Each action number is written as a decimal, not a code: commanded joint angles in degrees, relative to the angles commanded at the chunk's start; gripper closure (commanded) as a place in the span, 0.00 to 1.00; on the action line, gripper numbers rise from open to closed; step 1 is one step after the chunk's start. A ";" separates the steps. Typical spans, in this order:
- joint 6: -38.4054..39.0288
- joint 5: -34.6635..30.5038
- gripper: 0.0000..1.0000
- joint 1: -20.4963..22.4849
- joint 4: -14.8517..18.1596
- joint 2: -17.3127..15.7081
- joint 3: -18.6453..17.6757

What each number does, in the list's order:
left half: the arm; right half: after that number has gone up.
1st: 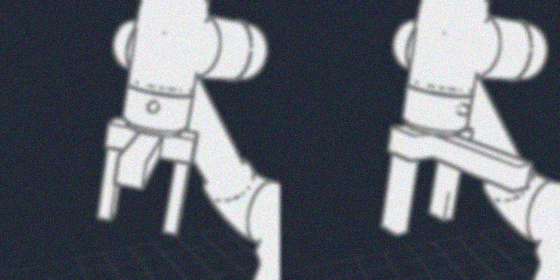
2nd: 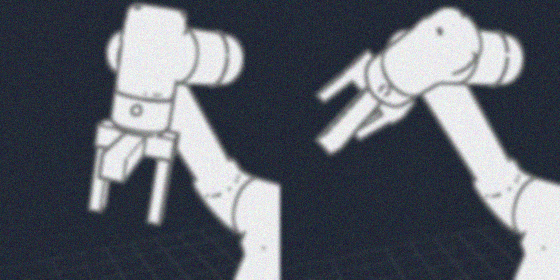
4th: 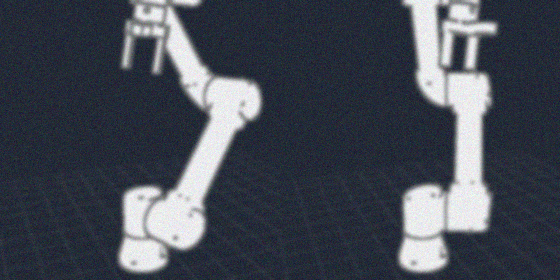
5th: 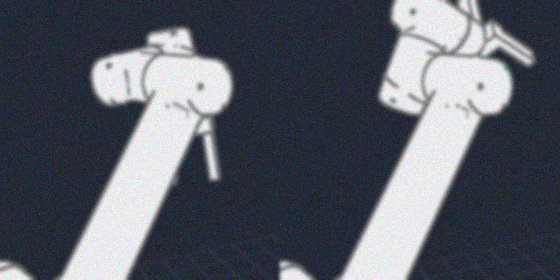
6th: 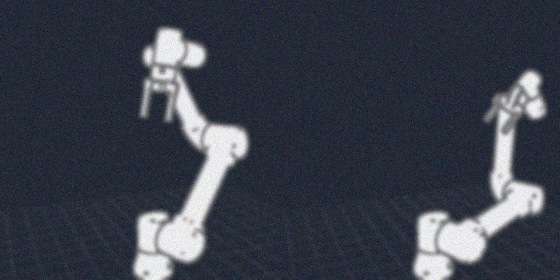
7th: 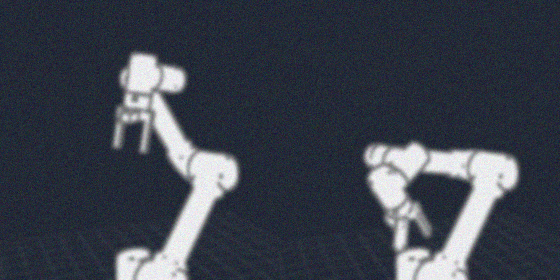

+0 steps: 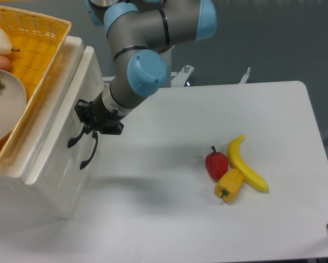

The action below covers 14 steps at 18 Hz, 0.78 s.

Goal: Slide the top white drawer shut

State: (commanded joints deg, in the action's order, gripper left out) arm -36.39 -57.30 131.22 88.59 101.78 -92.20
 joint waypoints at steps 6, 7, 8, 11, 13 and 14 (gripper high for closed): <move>0.00 0.09 0.85 -0.35 0.00 0.18 0.00; 0.00 0.09 0.85 -0.27 0.00 0.18 0.00; 0.00 0.09 0.84 -0.26 0.00 0.26 0.09; -0.18 -0.44 0.76 0.61 -0.09 0.26 0.18; -0.26 -0.88 0.73 2.19 -0.17 0.18 0.61; -0.26 -1.05 0.70 3.85 -0.09 0.26 1.31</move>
State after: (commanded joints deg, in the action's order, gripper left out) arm -36.65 -58.36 135.07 88.50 102.04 -90.89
